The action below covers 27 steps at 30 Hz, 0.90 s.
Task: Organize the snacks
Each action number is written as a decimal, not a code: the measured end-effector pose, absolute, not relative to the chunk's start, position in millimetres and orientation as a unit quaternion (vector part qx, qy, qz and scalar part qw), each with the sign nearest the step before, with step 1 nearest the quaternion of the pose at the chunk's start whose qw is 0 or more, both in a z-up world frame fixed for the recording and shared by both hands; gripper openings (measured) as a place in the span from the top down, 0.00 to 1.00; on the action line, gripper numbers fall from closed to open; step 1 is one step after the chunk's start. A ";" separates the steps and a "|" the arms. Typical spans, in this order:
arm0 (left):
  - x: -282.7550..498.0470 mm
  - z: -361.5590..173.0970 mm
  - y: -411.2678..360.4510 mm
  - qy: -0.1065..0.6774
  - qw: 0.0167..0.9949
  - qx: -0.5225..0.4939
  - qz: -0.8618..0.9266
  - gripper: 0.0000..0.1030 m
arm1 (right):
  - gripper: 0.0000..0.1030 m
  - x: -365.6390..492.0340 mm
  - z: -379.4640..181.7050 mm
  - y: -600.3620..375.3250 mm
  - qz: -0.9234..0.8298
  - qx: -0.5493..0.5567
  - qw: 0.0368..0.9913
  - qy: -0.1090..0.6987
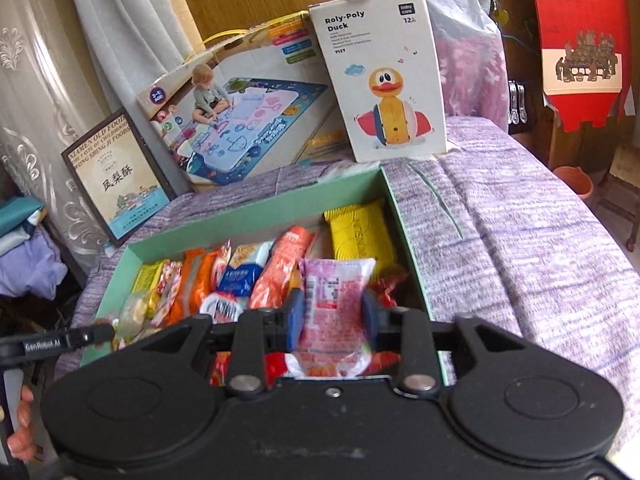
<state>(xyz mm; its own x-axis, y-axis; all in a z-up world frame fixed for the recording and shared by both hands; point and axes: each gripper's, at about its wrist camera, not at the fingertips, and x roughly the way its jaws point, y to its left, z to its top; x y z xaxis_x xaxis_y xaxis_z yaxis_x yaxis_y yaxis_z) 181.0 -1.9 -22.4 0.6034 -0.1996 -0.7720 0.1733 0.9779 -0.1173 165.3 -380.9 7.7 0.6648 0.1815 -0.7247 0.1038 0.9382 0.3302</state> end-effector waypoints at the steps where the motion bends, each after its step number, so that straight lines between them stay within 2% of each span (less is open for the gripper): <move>1: 180.5 -23.9 -2.7 0.433 0.896 -0.014 -0.098 0.17 | 0.28 168.4 6.4 -381.3 0.018 0.179 0.895 0.408; 2: 178.8 -24.7 -3.3 0.429 0.898 -0.010 -0.094 0.12 | 0.11 169.3 5.6 -381.5 0.016 0.184 0.895 0.405; 7: 171.9 -27.6 -5.6 0.431 0.898 -0.001 -0.091 0.00 | 0.00 166.4 2.7 -377.9 0.016 0.188 0.893 0.408; 27: 111.3 1.1 4.9 0.418 0.903 -0.009 -0.093 0.00 | 0.00 111.1 34.9 -352.8 0.046 0.175 0.892 0.413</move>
